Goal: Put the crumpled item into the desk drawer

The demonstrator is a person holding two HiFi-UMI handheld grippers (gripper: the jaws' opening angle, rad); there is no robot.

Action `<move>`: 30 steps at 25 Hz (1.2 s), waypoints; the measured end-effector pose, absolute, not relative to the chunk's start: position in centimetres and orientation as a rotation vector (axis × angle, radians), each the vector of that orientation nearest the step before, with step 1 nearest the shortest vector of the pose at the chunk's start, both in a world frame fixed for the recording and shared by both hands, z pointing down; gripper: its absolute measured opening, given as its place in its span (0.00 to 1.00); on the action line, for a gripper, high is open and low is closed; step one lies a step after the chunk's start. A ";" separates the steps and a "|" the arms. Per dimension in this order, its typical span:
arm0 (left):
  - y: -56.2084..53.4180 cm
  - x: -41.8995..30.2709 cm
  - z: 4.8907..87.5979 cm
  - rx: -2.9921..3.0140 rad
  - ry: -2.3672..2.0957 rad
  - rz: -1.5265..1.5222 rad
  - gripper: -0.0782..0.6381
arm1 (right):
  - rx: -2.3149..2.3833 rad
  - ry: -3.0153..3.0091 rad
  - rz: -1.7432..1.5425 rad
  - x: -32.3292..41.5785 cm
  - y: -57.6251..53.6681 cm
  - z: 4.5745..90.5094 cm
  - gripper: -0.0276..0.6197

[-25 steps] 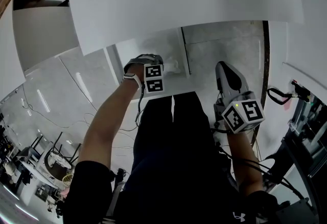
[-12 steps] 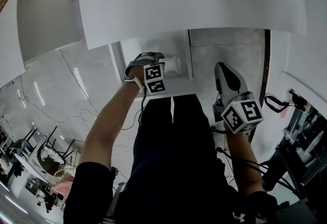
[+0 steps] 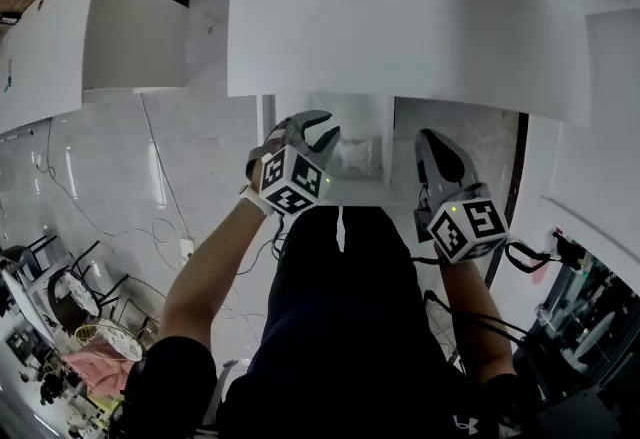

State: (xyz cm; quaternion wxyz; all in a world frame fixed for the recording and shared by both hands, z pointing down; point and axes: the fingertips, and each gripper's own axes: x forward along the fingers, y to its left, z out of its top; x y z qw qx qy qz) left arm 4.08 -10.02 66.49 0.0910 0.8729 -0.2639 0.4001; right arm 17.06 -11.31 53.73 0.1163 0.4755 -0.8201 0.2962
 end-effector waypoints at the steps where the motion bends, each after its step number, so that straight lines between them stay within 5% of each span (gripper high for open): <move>1: -10.6 3.5 64.5 2.589 -0.851 1.115 0.26 | 1.377 -2.421 0.844 16.4 -11.6 53.0 0.05; 22: -16.6 -7.3 35.8 2.598 -1.629 0.299 0.26 | 1.360 -2.724 0.248 9.3 -17.6 35.3 0.05; 30: -16.7 -8.9 29.7 2.617 -1.758 0.177 0.11 | 1.384 -2.768 -0.056 8.3 -18.5 28.5 0.05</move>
